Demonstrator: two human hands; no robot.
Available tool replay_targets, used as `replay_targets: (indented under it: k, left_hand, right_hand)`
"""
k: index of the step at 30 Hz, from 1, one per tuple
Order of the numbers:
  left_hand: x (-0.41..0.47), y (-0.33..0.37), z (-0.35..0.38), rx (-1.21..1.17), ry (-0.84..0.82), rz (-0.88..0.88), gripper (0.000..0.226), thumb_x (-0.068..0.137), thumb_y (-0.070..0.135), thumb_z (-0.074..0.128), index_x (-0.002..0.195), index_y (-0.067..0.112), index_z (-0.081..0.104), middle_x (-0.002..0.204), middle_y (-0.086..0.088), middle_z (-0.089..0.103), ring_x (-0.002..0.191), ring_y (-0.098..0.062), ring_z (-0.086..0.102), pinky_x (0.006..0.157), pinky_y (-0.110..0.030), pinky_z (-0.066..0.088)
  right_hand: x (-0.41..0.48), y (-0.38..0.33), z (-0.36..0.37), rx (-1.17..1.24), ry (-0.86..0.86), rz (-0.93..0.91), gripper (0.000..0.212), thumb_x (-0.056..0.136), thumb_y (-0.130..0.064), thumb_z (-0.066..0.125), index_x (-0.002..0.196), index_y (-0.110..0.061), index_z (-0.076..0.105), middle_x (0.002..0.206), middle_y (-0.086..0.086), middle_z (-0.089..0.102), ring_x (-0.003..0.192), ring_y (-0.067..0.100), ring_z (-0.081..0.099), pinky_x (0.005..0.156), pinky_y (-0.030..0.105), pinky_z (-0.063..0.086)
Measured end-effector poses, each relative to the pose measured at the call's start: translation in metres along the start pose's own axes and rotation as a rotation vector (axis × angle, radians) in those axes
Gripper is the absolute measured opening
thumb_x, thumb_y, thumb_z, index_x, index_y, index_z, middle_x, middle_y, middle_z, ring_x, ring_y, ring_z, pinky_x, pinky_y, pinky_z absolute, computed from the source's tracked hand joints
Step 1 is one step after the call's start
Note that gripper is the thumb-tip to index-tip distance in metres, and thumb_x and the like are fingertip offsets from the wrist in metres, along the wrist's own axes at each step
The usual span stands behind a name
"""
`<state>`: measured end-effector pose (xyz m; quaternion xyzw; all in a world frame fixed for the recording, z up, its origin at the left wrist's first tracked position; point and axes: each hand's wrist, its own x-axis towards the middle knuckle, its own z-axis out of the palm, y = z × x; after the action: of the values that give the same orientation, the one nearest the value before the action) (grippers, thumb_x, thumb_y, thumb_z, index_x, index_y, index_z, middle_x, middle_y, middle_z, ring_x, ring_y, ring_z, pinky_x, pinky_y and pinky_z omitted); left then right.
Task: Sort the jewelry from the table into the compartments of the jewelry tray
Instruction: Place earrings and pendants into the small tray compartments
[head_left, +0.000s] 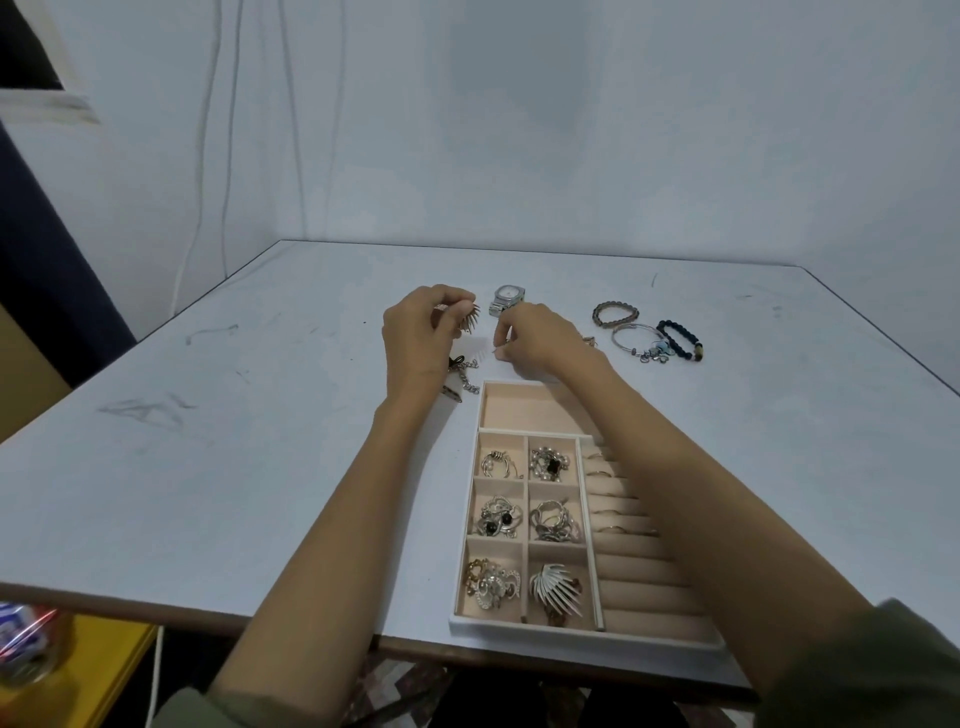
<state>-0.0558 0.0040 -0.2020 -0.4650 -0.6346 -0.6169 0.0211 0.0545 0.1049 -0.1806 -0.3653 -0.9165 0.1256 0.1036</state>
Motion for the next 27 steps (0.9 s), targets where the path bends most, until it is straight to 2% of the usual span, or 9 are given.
replay_targets:
  k: [2, 5, 8, 11, 13, 15, 17, 23, 27]
  left_hand:
    - [-0.001, 0.002, -0.002, -0.025, -0.001, -0.004, 0.007, 0.087, 0.013, 0.065, 0.088, 0.014, 0.072, 0.080, 0.003, 0.071, 0.058, -0.005, 0.061, 0.063, -0.025, 0.054]
    - [-0.001, 0.003, -0.004, -0.033, -0.012, -0.026, 0.005, 0.086, 0.016, 0.067, 0.088, 0.015, 0.072, 0.077, 0.009, 0.070, 0.060, -0.005, 0.063, 0.065, -0.026, 0.055]
    - [-0.002, 0.002, -0.005, -0.031, -0.028, -0.051, 0.004, 0.085, 0.019, 0.068, 0.088, 0.018, 0.071, 0.077, 0.012, 0.070, 0.061, -0.007, 0.065, 0.069, -0.034, 0.057]
    - [-0.003, 0.004, -0.005, -0.031, -0.045, -0.065, 0.003, 0.085, 0.020, 0.069, 0.086, 0.022, 0.071, 0.078, 0.013, 0.071, 0.064, -0.008, 0.066, 0.071, -0.039, 0.058]
    - [-0.004, 0.005, -0.005, -0.033, -0.051, -0.073, 0.003, 0.085, 0.022, 0.069, 0.087, 0.022, 0.071, 0.079, 0.013, 0.071, 0.066, -0.009, 0.067, 0.072, -0.042, 0.058]
    - [-0.005, 0.005, -0.005, -0.035, -0.051, -0.083, 0.003, 0.084, 0.021, 0.069, 0.087, 0.021, 0.072, 0.079, 0.010, 0.072, 0.069, -0.012, 0.068, 0.073, -0.044, 0.058]
    - [-0.006, 0.006, -0.005, -0.039, -0.052, -0.096, 0.004, 0.084, 0.021, 0.069, 0.087, 0.020, 0.072, 0.080, 0.007, 0.073, 0.071, -0.014, 0.068, 0.073, -0.045, 0.058]
    - [-0.011, 0.014, -0.007, -0.053, -0.069, -0.108, 0.008, 0.084, 0.018, 0.070, 0.089, 0.013, 0.073, 0.082, -0.002, 0.073, 0.071, -0.018, 0.067, 0.067, -0.035, 0.059]
    - [-0.016, 0.021, -0.010, -0.081, -0.086, -0.125, 0.012, 0.084, 0.015, 0.071, 0.092, 0.007, 0.073, 0.080, -0.006, 0.072, 0.063, -0.011, 0.063, 0.061, -0.024, 0.055]
  right_hand:
    - [0.001, -0.001, -0.002, 0.018, -0.024, 0.009, 0.015, 0.087, -0.016, 0.065, 0.100, -0.009, 0.065, 0.101, 0.004, 0.063, 0.098, 0.023, 0.059, 0.072, 0.031, 0.041]
    - [0.003, 0.001, -0.005, 0.129, -0.010, 0.023, 0.009, 0.081, -0.013, 0.071, 0.083, -0.016, 0.062, 0.077, -0.008, 0.056, 0.083, 0.016, 0.056, 0.061, 0.027, 0.037]
    - [-0.004, 0.004, -0.013, 0.462, -0.001, 0.037, 0.020, 0.079, -0.009, 0.073, 0.067, -0.017, 0.059, 0.067, -0.007, 0.058, 0.065, 0.008, 0.054, 0.060, 0.022, 0.039]
    - [-0.016, 0.007, -0.024, 0.760, -0.012, 0.091, 0.014, 0.080, -0.008, 0.071, 0.071, -0.015, 0.063, 0.072, -0.001, 0.062, 0.063, 0.010, 0.054, 0.053, 0.019, 0.037]
    - [-0.023, 0.012, -0.029, 0.942, -0.040, 0.133, 0.005, 0.081, -0.007, 0.069, 0.081, -0.010, 0.065, 0.081, 0.005, 0.066, 0.065, 0.016, 0.059, 0.052, 0.021, 0.042]
    - [-0.029, 0.017, -0.034, 1.092, -0.071, 0.174, 0.006, 0.082, -0.004, 0.067, 0.088, -0.005, 0.065, 0.086, 0.010, 0.068, 0.065, 0.019, 0.062, 0.051, 0.023, 0.048]
    - [-0.036, 0.022, -0.036, 1.140, -0.095, 0.196, 0.006, 0.083, -0.003, 0.066, 0.089, -0.005, 0.065, 0.087, 0.012, 0.069, 0.067, 0.020, 0.064, 0.053, 0.024, 0.051]
    - [-0.053, 0.039, -0.034, 1.113, -0.114, 0.188, 0.009, 0.081, -0.013, 0.073, 0.086, -0.015, 0.066, 0.093, 0.005, 0.076, 0.084, 0.017, 0.070, 0.082, 0.034, 0.052]
    - [-0.066, 0.041, -0.035, 1.203, -0.097, 0.175, 0.008, 0.083, -0.009, 0.071, 0.089, -0.010, 0.065, 0.094, 0.010, 0.074, 0.080, 0.020, 0.069, 0.073, 0.029, 0.056]
